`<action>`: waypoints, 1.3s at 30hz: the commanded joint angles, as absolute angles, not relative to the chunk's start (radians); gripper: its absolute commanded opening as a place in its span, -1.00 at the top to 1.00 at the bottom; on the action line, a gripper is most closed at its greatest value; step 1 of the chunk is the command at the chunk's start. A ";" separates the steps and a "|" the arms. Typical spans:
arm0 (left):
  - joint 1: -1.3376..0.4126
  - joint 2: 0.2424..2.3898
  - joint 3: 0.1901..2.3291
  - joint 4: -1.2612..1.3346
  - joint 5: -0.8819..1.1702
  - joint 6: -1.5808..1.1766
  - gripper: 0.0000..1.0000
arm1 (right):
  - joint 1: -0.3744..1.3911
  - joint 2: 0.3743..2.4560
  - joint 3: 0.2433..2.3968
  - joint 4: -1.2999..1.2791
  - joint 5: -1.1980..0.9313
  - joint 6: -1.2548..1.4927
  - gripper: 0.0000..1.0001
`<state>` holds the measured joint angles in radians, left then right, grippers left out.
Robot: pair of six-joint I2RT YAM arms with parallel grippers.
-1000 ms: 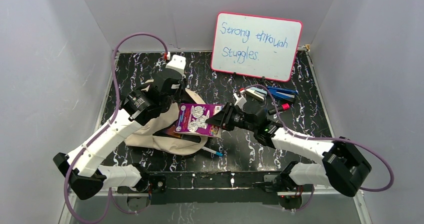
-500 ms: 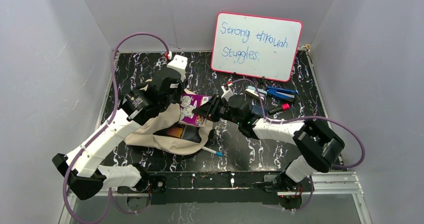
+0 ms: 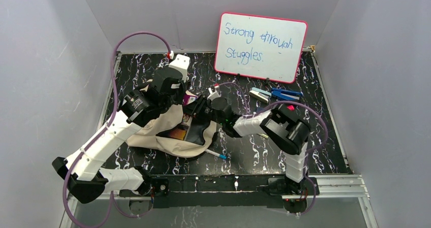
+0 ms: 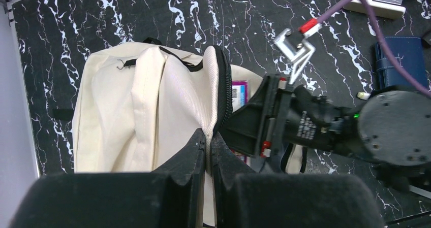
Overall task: Pack the student bag
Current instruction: Place the book in the student bag.
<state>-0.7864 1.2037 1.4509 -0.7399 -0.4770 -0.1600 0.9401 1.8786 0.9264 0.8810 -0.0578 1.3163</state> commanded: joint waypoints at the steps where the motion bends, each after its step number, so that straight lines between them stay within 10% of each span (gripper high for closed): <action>1: -0.787 1.177 1.513 -0.698 -0.471 -0.156 1.00 | 0.972 1.930 1.042 1.119 -0.010 1.352 1.00; 21: -0.786 1.170 1.508 -0.709 -0.459 -0.144 1.00 | 1.081 2.092 1.103 1.058 0.252 1.259 0.91; 30: -0.787 1.149 1.488 -0.710 -0.459 -0.149 1.00 | 1.081 2.061 1.104 0.970 0.294 1.136 -0.15; 39: -0.786 1.157 1.483 -0.702 -0.448 -0.144 1.00 | 1.081 1.992 1.093 0.830 0.303 1.088 -0.70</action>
<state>-0.7864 1.1927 1.4559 -0.7639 -0.4595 -0.1490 1.0863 2.0666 1.0775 0.8482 0.2649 1.1393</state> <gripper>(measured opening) 0.029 0.822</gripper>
